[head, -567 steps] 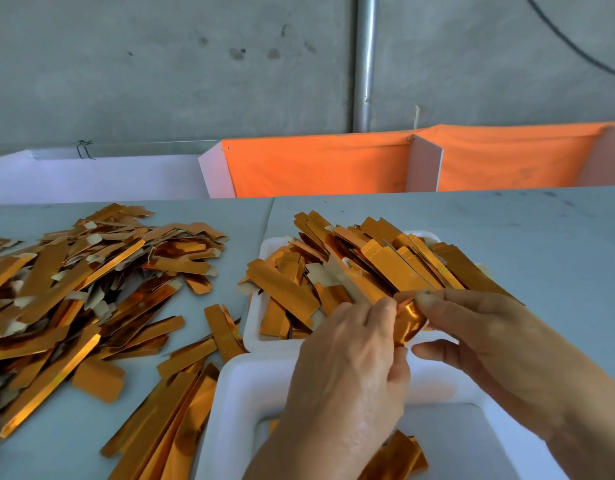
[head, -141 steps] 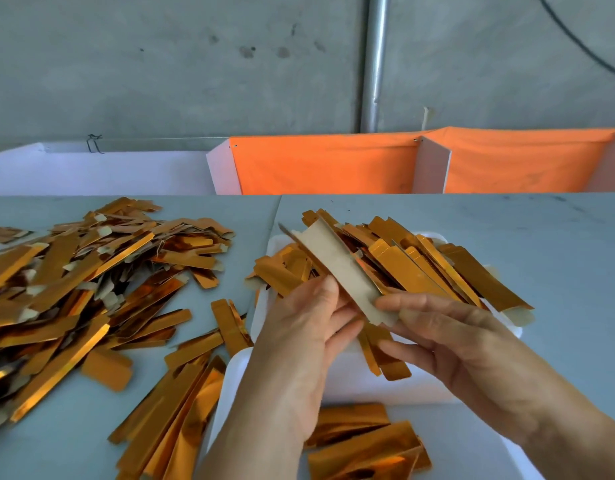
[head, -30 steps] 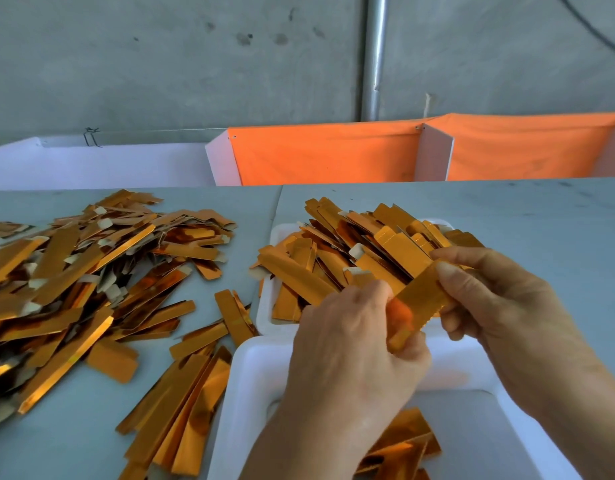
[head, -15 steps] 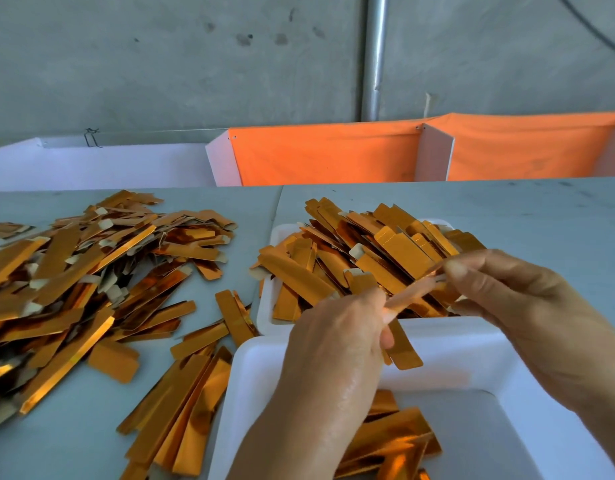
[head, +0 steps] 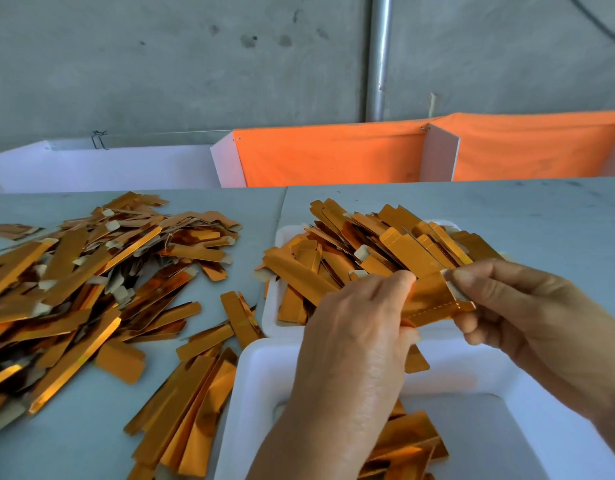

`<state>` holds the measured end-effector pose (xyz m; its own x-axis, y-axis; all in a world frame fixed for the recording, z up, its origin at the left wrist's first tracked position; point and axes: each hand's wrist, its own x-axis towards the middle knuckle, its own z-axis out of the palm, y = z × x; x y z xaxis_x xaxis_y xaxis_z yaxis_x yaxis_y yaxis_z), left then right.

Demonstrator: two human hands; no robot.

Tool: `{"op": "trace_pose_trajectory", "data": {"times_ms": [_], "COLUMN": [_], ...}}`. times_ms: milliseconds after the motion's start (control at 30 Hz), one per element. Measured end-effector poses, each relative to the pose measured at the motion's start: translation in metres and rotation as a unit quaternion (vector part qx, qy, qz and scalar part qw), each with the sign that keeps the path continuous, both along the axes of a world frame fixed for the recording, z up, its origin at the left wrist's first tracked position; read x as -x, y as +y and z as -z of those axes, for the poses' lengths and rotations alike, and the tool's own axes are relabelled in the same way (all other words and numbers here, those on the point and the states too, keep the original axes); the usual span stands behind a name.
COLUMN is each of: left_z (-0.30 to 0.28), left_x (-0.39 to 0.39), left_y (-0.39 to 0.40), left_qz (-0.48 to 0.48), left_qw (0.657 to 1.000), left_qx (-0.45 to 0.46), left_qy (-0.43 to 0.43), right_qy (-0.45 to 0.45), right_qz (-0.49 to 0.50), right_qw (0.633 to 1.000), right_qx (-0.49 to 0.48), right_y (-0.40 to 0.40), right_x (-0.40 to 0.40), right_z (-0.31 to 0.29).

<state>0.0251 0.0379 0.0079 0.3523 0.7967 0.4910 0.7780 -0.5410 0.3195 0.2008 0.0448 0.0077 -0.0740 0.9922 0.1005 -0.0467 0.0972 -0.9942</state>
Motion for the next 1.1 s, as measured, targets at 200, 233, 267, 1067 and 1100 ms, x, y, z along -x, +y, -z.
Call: {"op": "trace_pose_trajectory", "data": {"times_ms": [200, 233, 267, 1067, 1100], "left_z": [-0.002, -0.003, -0.004, -0.003, -0.002], "left_x": [0.002, 0.002, 0.002, 0.008, 0.009], "left_y": [-0.001, -0.001, -0.002, -0.004, -0.004], "left_qz": [0.017, 0.024, 0.033, 0.061, 0.059], "left_qw": [0.998, 0.997, 0.997, 0.992, 0.988], "left_qx": [0.014, 0.023, 0.031, 0.058, 0.081], "left_qy": [-0.065, -0.066, -0.063, -0.089, -0.121], "right_qy": [0.074, 0.078, 0.080, 0.084, 0.084], "right_qz": [-0.037, -0.041, -0.049, -0.079, -0.087], "right_qw": [0.995, 0.995, 0.994, 0.988, 0.988], "right_qx": [0.048, 0.053, 0.059, 0.103, 0.094], "right_y": [-0.002, -0.002, -0.002, 0.000, 0.000], "right_x": [0.000, 0.000, -0.001, -0.003, -0.005], "right_z": [-0.005, -0.006, -0.006, -0.005, -0.004]}}
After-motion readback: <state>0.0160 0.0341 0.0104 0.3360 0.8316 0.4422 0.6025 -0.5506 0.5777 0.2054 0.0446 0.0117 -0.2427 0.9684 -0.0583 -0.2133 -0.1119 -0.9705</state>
